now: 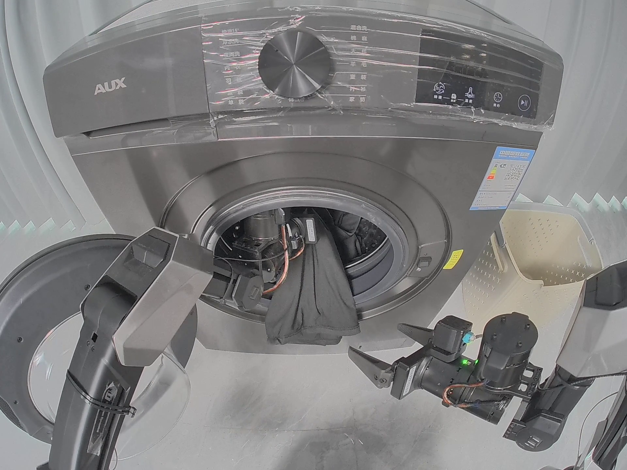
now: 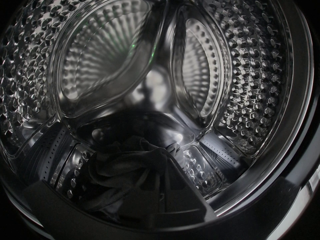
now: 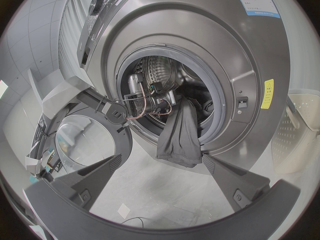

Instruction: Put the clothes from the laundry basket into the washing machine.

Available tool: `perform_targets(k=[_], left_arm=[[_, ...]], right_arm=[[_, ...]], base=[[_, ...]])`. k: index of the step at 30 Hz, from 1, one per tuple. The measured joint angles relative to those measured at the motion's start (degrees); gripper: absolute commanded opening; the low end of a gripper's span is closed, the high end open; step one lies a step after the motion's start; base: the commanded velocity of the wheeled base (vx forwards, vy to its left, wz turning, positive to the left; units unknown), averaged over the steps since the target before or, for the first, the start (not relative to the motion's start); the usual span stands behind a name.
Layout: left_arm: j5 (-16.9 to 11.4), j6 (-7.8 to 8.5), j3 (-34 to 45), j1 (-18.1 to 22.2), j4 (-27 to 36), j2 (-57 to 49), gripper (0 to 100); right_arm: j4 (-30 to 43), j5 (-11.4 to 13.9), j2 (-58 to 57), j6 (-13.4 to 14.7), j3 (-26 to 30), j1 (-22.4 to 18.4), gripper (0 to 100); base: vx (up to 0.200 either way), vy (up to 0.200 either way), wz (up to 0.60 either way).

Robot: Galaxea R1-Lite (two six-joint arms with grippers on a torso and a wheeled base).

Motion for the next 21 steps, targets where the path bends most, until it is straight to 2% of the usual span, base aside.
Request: perform_targets(k=[9,10,16,21], left_arm=[[0.24,-0.27,5.32,0.27,-0.59,-0.41,0],[0.17,-0.23,6.21,0.20,-0.59,-0.66,100],[-1.15,-0.10,13.67,-1.11,-0.44,-3.47,100],[-3.88,0.15,20.43,-2.79,0.55,-6.72,100]], right_arm=[[-0.02,0.01,0.09,0.02,0.05,0.04,100],[-0.02,0.01,0.09,0.02,0.07,0.04,100],[-0.02,0.01,0.11,0.07,0.07,0.04,100],[-0.02,0.01,0.13,0.07,0.07,0.09,100]], base=[[0.000,0.000,0.00],[0.000,0.000,0.00],[0.000,0.000,0.00],[0.000,0.000,0.00]])
